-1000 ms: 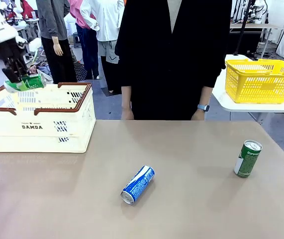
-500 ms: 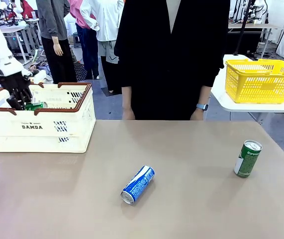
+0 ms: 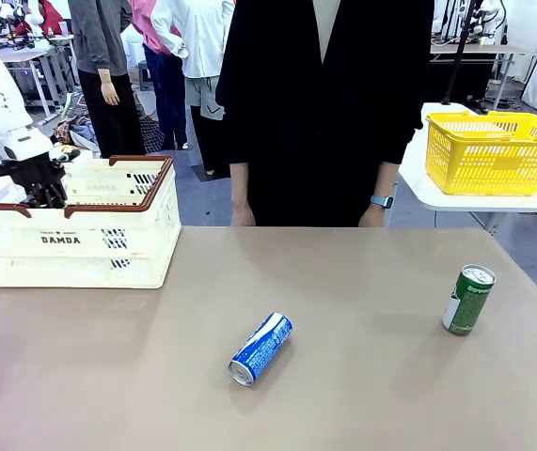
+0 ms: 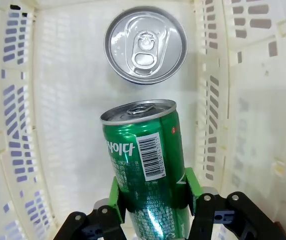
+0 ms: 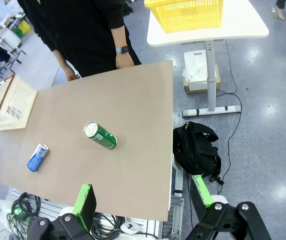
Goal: Place the drinks into the Shopping basket.
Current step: Pick up one drink and place it into the Shopping basket.
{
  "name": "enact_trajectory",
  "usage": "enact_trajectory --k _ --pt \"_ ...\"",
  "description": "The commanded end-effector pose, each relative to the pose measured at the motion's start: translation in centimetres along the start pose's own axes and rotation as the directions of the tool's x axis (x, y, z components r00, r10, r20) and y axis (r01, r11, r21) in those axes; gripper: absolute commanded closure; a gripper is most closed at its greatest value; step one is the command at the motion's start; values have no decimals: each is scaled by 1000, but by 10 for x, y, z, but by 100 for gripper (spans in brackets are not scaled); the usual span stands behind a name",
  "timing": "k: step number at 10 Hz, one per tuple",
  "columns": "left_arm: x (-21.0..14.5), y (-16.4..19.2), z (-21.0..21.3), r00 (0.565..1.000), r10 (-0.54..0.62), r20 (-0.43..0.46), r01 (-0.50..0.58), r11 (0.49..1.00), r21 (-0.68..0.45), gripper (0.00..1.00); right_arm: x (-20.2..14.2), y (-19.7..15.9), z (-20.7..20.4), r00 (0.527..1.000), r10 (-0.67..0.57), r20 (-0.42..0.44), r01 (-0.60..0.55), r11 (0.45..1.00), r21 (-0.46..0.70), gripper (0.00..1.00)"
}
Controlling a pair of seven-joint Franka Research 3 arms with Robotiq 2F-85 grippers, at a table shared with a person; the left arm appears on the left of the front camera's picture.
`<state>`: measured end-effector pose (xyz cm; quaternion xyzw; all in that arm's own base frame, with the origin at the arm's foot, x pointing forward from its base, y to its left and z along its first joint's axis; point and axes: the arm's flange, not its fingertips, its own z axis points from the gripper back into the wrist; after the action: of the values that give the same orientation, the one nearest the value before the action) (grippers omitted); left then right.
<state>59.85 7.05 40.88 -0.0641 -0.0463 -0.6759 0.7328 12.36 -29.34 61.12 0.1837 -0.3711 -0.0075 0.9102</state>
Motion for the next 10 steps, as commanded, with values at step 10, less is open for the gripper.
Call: enact_trajectory --k 10 --pt "22 -34 170 929 163 332 -214 969 125 0 -3 -1 7 1000 -18 -4 17 1000 -21 0"
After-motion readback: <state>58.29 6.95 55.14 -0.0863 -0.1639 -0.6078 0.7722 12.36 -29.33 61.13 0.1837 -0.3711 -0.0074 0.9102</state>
